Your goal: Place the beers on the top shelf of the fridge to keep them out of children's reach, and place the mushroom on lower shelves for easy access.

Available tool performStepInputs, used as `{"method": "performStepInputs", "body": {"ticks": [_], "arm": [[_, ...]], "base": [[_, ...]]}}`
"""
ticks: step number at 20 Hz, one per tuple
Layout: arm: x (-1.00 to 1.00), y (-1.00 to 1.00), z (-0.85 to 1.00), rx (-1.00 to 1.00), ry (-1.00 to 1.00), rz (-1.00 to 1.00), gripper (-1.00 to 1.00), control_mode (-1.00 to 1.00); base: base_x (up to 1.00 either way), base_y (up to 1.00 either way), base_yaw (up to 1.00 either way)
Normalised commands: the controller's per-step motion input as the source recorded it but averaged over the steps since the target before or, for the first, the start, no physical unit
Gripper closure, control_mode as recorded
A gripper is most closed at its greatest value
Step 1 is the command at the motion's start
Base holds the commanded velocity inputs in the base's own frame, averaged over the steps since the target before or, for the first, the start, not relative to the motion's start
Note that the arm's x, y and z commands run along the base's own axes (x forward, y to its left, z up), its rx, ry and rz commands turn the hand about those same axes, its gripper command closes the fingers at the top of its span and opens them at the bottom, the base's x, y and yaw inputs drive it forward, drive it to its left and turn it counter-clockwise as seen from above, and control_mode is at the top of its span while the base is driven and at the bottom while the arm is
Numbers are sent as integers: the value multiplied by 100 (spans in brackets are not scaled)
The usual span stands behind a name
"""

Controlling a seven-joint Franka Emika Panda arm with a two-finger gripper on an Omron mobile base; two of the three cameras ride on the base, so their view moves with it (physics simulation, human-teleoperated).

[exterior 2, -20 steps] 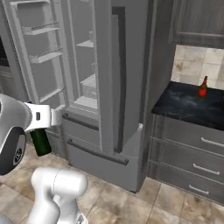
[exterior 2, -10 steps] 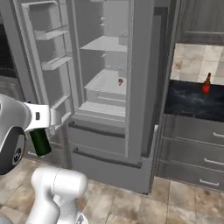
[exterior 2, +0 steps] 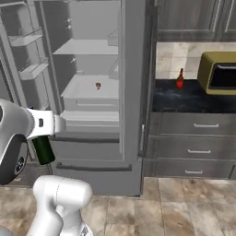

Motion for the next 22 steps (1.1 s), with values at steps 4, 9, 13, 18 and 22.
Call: {"method": "performStepInputs", "body": {"ticks": [4, 9, 13, 18, 22], "arm": [[0, 0, 0, 0, 0, 0, 100, 100], [0, 0, 0, 0, 0, 0, 100, 100], [0, 0, 0, 0, 0, 0, 100, 100], [0, 0, 0, 0, 0, 0, 100, 100], [0, 0, 0, 0, 0, 0, 100, 100]], "base": [[38, 57, -32], [55, 26, -12], [80, 0, 0], [75, 0, 3], [75, 0, 9]]}}
